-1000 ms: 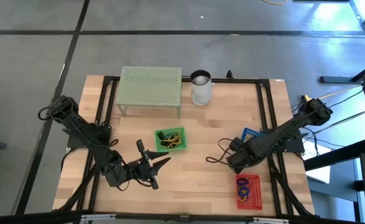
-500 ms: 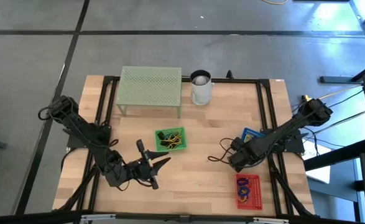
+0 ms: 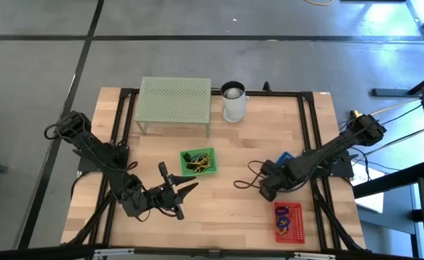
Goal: Pick & Place Office Desk Supplies
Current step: Move the blue bin to the center of the table
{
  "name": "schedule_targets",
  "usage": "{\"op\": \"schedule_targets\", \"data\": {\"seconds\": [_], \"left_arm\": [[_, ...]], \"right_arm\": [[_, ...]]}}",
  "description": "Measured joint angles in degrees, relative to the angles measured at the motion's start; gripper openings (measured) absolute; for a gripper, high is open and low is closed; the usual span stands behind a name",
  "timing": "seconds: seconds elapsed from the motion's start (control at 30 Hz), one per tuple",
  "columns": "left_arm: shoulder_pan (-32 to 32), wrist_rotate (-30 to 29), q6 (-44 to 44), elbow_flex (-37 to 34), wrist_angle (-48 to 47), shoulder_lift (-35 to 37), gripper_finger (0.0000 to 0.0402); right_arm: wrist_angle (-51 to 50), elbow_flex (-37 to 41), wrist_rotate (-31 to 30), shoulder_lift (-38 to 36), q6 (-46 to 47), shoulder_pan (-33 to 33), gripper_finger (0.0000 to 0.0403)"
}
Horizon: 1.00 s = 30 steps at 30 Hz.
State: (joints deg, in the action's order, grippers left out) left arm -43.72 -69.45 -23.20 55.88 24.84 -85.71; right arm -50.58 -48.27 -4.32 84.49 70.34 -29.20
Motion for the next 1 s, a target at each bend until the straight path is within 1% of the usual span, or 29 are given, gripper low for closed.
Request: {"op": "schedule_targets", "data": {"seconds": [0.2, 0.27, 0.33, 0.6, 0.73, 0.87, 1.0], "left_arm": [[0.0, 0.0, 0.0, 0.0, 0.1, 0.0, 0.0086], [0.0, 0.0, -0.1, 0.0, 0.2, 0.0, 0.0086], [0.0, 0.0, -0.1, 0.0, 0.2, 0.0, 0.0086], [0.0, -0.1, -0.1, 0.0, 0.1, 0.0, 0.0086], [0.0, -0.1, -0.1, 0.0, 0.0, 0.0, 0.0086], [0.0, -0.1, -0.1, 0.0, -1.0, 0.0, 0.0086], [0.0, -0.1, -0.1, 0.0, -1.5, 0.0, 0.0086]], "right_arm": [[10.0, -5.6, -6.1, 1.1, -10.2, 3.8, 0.0005], [14.3, -7.2, -6.8, 2.8, -15.2, 5.4, 0.0005], [16.2, -8.9, -6.9, 5.0, -20.3, 7.1, 0.0004], [17.1, -19.4, -6.8, 17.8, -41.8, 13.5, 0.0005], [16.9, -24.6, -4.2, 23.1, -52.3, 15.4, 0.0005], [16.1, -28.1, -1.6, 26.4, -57.9, 16.7, 0.0005], [16.3, -28.8, -0.8, 26.9, -61.1, 17.9, 0.0006]]}}
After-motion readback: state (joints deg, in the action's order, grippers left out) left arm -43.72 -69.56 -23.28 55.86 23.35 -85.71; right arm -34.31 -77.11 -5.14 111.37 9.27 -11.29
